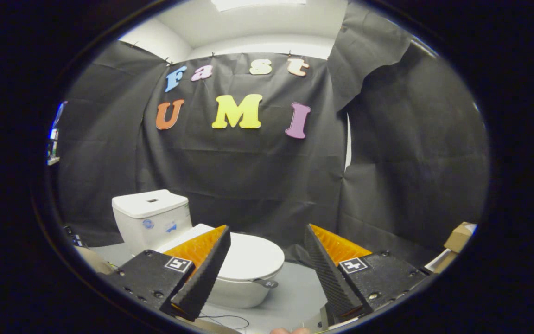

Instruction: Open the toilet lid.

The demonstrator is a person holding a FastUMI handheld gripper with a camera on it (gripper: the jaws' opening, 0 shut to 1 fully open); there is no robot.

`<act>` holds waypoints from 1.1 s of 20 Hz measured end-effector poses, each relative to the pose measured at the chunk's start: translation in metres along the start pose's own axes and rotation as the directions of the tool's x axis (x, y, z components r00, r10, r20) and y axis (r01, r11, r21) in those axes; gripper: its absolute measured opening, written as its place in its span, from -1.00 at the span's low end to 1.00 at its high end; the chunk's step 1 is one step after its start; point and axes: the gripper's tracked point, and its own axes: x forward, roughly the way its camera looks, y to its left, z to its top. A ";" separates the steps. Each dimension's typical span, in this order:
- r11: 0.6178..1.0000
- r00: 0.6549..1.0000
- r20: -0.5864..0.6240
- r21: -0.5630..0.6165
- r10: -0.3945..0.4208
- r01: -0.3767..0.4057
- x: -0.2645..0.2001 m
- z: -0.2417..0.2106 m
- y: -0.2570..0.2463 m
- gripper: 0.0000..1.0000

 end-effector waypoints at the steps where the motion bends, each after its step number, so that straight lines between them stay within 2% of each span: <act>1: 1.000 1.000 0.000 0.001 0.000 0.000 0.001 -0.001 0.001 1.00; 10: 0.997 0.999 -0.034 0.075 -0.030 0.033 0.023 -0.009 0.010 1.00; 13: 0.998 0.994 -0.105 0.054 -0.015 0.021 0.030 -0.027 0.015 1.00; 18: 0.990 0.984 -0.174 0.134 -0.027 0.051 0.059 -0.035 0.007 1.00; 22: 0.992 0.969 -0.245 0.111 -0.039 0.068 0.085 -0.060 0.006 1.00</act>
